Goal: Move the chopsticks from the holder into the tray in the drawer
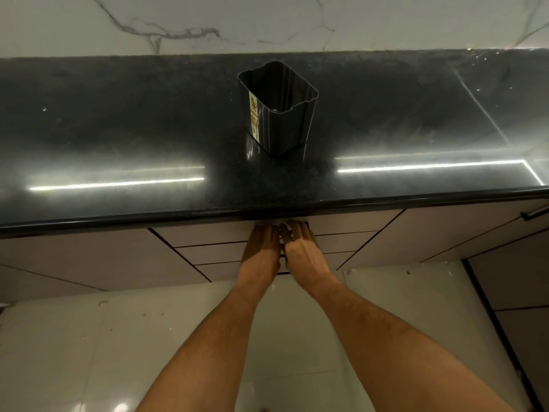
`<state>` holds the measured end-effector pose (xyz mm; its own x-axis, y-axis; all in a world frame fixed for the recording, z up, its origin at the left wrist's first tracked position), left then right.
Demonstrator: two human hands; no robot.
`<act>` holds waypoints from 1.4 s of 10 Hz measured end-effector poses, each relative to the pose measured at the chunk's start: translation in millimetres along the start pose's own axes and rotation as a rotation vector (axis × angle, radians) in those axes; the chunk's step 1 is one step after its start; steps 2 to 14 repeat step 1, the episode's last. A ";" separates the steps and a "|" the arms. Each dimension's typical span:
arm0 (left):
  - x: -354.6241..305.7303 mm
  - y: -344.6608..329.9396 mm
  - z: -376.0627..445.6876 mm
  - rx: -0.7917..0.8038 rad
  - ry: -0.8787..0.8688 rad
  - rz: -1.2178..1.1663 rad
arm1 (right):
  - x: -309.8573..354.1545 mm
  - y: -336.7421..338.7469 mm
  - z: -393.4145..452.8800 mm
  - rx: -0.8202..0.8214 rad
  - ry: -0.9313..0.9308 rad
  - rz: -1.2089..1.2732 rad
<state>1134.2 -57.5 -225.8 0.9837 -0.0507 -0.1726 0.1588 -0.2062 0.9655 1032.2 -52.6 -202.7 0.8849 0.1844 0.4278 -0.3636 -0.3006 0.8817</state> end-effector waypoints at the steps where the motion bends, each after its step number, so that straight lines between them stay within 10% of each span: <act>1: 7.7 -9.2 -36.9 -0.123 -0.134 0.184 | 6.0 4.6 -22.7 -0.142 0.059 -0.052; 14: 7.7 -9.2 -36.9 -0.123 -0.134 0.184 | 6.0 4.6 -22.7 -0.142 0.059 -0.052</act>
Point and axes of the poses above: each hand's wrist, its own z-axis towards the middle knuckle, its own y-axis out of the back of the hand, x = y × z, the point moved 4 cm from there along z, towards the middle knuckle, and after that the axes turned 13 degrees about z, right-handed, at the moved point
